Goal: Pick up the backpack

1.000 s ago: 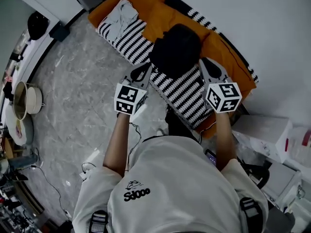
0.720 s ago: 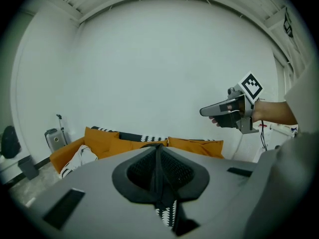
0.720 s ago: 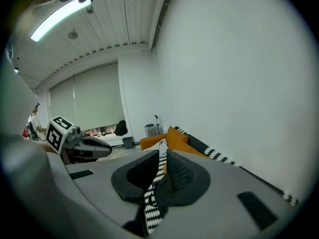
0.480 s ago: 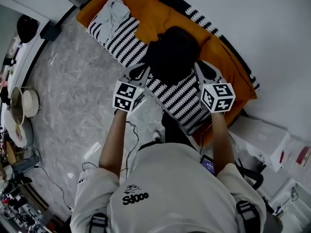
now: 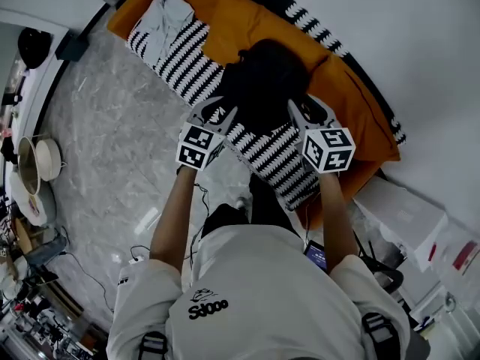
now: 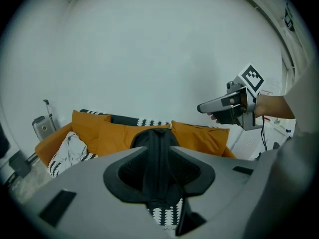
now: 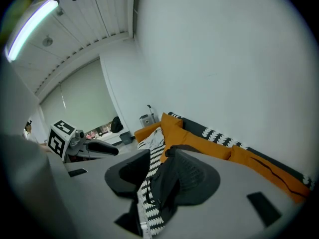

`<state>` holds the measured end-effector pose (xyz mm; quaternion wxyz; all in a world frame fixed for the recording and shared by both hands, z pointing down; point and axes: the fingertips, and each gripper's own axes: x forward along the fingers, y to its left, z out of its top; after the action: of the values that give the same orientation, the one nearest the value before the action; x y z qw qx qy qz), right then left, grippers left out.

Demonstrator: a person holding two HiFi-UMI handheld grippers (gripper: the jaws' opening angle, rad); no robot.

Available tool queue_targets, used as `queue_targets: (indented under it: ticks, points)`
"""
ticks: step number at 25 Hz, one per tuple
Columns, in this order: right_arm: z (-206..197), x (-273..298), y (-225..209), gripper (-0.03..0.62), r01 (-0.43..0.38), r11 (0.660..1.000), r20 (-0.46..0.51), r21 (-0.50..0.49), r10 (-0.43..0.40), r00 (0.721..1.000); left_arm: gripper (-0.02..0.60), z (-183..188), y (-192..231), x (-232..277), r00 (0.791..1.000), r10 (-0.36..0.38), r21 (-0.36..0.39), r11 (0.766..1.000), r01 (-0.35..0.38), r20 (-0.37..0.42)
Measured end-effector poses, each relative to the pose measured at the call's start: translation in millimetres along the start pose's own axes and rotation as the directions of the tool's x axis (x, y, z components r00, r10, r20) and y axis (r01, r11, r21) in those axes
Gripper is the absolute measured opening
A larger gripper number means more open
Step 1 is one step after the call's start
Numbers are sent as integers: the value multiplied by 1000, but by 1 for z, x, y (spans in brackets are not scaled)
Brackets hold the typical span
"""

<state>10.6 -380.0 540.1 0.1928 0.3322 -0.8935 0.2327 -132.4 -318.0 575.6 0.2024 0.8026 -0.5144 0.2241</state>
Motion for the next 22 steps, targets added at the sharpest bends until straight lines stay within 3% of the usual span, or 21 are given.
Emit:
queue_targets:
  ticks: [5,10,16,22]
  points:
    - [-25,23,-20,163,-3,999,-39,42,5,999,129,-16,2,31,998,-37,-25,999,36,-54]
    - [-57,44,-25,186,8,997,-88,83,0,996,161,-45,4,57,987,-121,-49,992,116,-107]
    - [-88,92,-27,204,21,992,-119,123,-7,993,178,-79,29,106,962,-233,-44,973,228,-144]
    - [-118,135,-35,216,22,983,-131,184,2,991,192,-97,39,156,925,-341,-6,939,345,-170]
